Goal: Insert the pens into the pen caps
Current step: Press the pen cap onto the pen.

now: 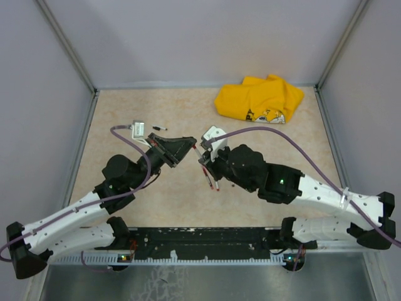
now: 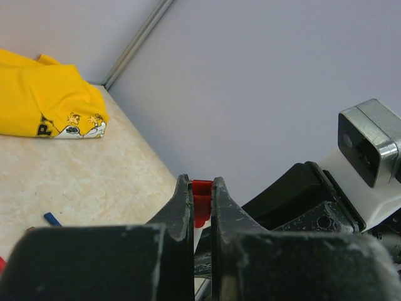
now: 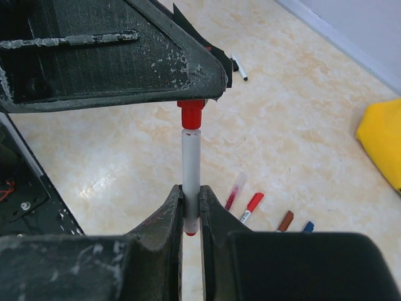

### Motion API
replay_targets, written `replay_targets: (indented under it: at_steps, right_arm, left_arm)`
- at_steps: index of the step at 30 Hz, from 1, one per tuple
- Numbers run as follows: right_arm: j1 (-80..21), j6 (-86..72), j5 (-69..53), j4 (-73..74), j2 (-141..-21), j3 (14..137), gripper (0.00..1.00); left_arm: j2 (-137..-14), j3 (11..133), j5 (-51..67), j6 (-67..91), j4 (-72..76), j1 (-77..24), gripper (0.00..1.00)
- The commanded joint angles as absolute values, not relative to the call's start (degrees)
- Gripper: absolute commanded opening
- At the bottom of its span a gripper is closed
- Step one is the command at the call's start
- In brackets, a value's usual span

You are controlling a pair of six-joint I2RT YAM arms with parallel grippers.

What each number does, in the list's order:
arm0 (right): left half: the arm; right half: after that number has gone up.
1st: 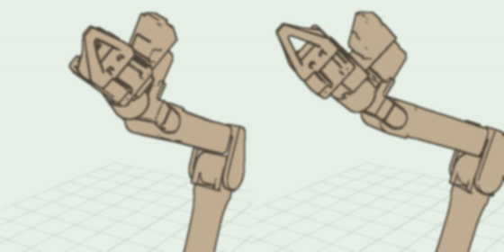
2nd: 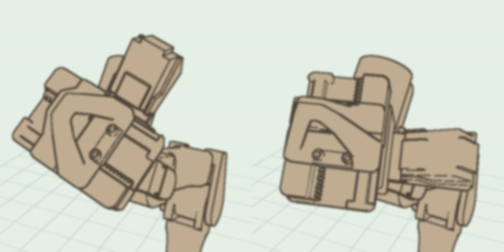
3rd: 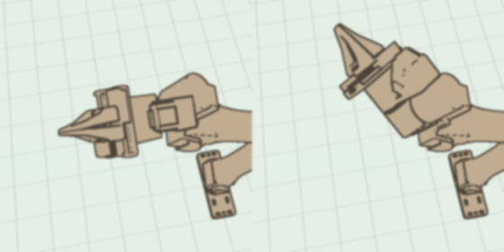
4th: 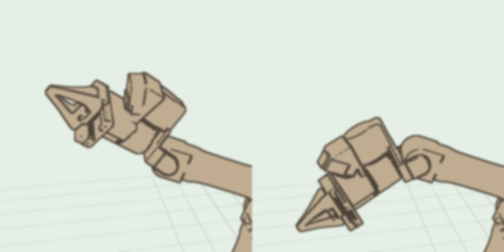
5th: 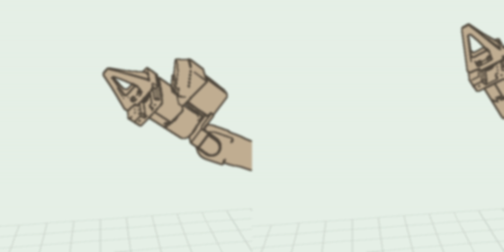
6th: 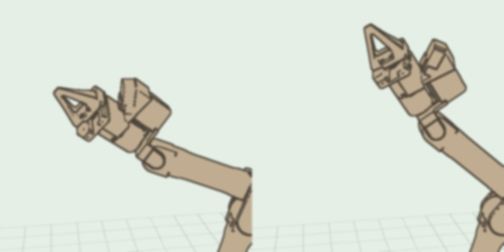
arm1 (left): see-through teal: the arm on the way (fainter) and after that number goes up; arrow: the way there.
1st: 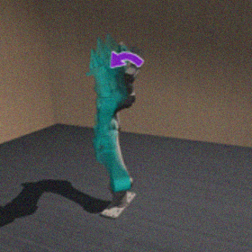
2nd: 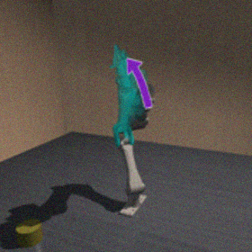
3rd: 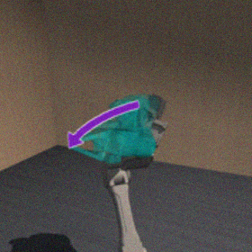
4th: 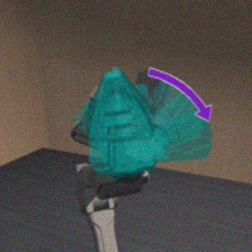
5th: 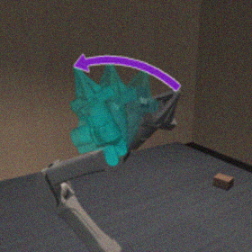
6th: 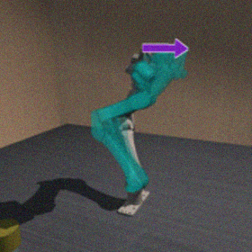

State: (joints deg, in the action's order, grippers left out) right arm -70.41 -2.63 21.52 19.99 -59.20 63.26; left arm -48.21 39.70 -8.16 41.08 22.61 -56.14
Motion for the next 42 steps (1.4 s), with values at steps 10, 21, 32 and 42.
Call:
replay_targets:
  at_steps: [10, 21, 32, 42]
  right_arm:
    - [-68.31, 5.89, 24.04, -6.18, -62.18, 79.36, 0.00]
    - [-68.29, 7.57, 23.09, -5.59, -62.36, 84.07, 0.00]
    - [-68.30, 5.47, 21.64, -1.00, -61.43, 84.20, 0.00]
    - [-68.29, 4.77, 22.10, 1.01, -59.86, 83.49, 0.00]
  left_arm:
    - [-52.57, 38.59, 6.96, 43.26, 9.39, -59.27, 0.00]
    - [-55.31, 39.81, 3.97, 41.15, 4.14, -61.74, 0.00]
    - [-56.69, 41.04, 1.93, 37.61, -1.21, -62.67, 0.00]
    - [-57.73, 41.98, 2.45, 34.54, -4.79, -62.75, 0.00]
